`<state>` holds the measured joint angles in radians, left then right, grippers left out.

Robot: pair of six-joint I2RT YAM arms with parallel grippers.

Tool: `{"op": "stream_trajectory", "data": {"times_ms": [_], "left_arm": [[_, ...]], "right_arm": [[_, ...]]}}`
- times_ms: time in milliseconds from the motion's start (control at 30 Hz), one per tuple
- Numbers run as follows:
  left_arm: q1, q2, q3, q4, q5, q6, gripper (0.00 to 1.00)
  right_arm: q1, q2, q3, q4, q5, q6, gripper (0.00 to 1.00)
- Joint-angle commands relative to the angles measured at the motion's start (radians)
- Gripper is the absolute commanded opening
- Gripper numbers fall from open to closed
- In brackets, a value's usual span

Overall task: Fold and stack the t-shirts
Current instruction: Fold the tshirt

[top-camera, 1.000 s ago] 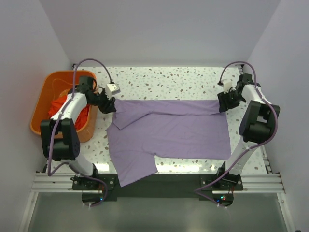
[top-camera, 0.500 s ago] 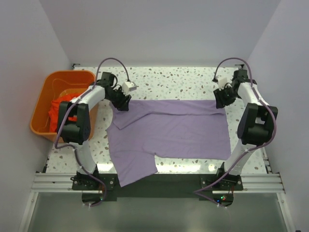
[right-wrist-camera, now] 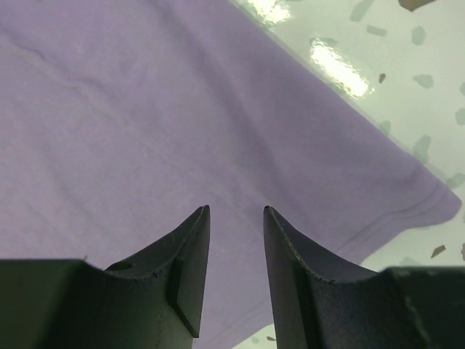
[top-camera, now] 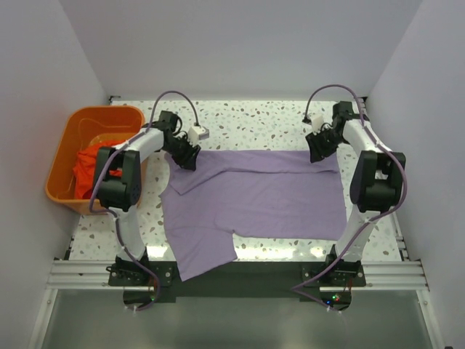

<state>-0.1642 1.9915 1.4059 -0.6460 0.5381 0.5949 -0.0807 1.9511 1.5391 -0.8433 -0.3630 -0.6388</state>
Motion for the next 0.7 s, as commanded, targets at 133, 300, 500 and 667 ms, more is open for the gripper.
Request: {"op": "stream_trajectory", "data": {"times_ms": [133,300,500,667], "left_arm": [[-0.012,0.030,0.008,-0.021,-0.007,-0.012,0.40],[-0.017,0.009,0.010,-0.043,0.019,0.005,0.27],[-0.018,-0.078,-0.002,-0.066,0.074,0.029,0.09],[-0.031,-0.115,-0.028,-0.072,0.069,0.039,0.13]], "right_arm": [[0.006,0.022,0.042,-0.017,-0.010,0.005,0.38],[0.006,0.020,0.044,-0.011,-0.002,0.002,0.38],[0.007,0.022,0.042,-0.013,-0.001,-0.001,0.37],[0.006,0.023,0.039,-0.011,0.002,-0.001,0.37]]}}
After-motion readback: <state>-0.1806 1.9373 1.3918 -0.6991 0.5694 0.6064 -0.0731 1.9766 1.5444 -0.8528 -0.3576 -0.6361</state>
